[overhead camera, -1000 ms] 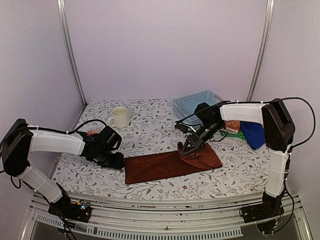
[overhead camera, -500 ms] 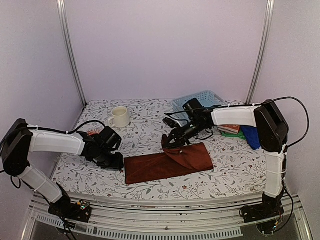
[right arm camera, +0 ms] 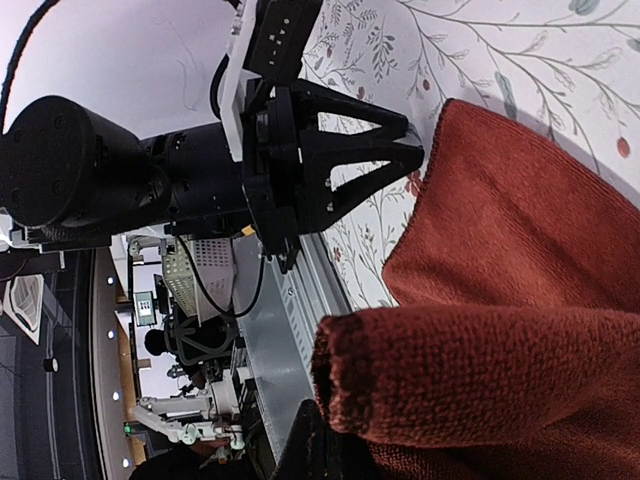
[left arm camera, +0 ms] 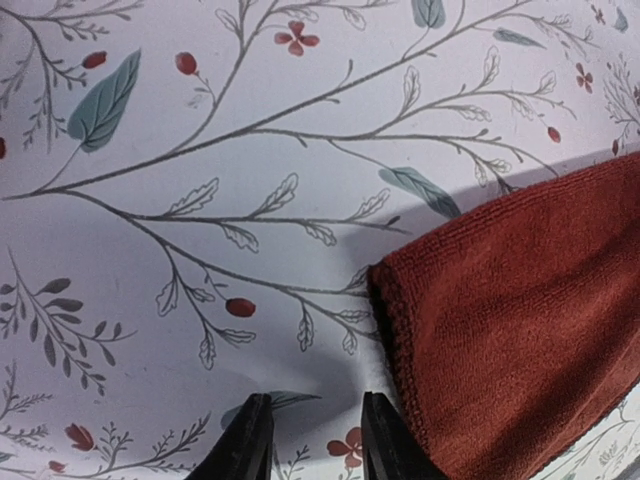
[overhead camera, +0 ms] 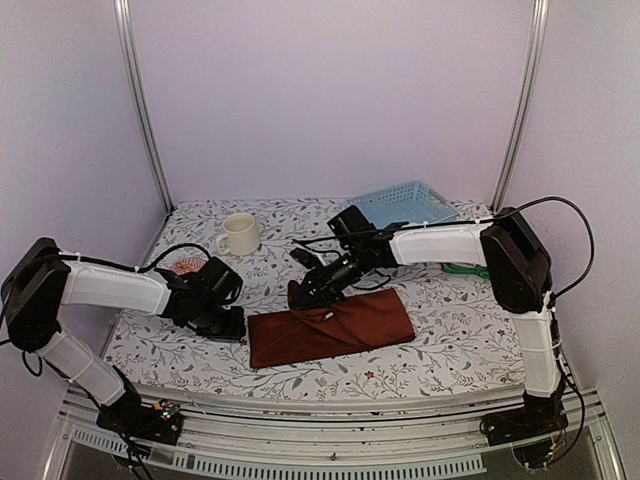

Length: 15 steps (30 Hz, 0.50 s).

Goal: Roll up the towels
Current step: Fold the towel at the center of the board.

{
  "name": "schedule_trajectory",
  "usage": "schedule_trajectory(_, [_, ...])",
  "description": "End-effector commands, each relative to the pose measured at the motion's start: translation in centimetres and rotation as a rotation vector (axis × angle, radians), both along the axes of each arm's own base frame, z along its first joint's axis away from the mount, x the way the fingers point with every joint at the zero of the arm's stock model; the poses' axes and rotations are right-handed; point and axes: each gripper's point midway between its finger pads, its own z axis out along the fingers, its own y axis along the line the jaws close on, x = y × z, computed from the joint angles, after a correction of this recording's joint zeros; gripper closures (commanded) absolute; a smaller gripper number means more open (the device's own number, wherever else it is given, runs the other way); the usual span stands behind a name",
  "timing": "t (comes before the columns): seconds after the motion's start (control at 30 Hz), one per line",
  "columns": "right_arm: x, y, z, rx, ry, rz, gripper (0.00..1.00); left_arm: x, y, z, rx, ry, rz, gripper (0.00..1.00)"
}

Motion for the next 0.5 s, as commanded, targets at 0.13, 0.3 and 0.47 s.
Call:
schedule_trajectory(0.13, [0.5,4.2,-0.6,0.022,0.014,-0.017,0.98,-1.5,0.4,-0.5,-0.072,0.004,0.039,0.71])
schedule_trajectory(0.3, [-0.1,5.1,-0.9,0.020,0.039,-0.025,0.98,-1.8,0.5,-0.4,-0.107,-0.007,0.053,0.73])
schedule_trajectory(0.47, [-1.0,6.0,-1.3,0.020,0.039,-0.016,0.98,-2.1,0.9,-0.4,-0.107,-0.019,0.060,0.74])
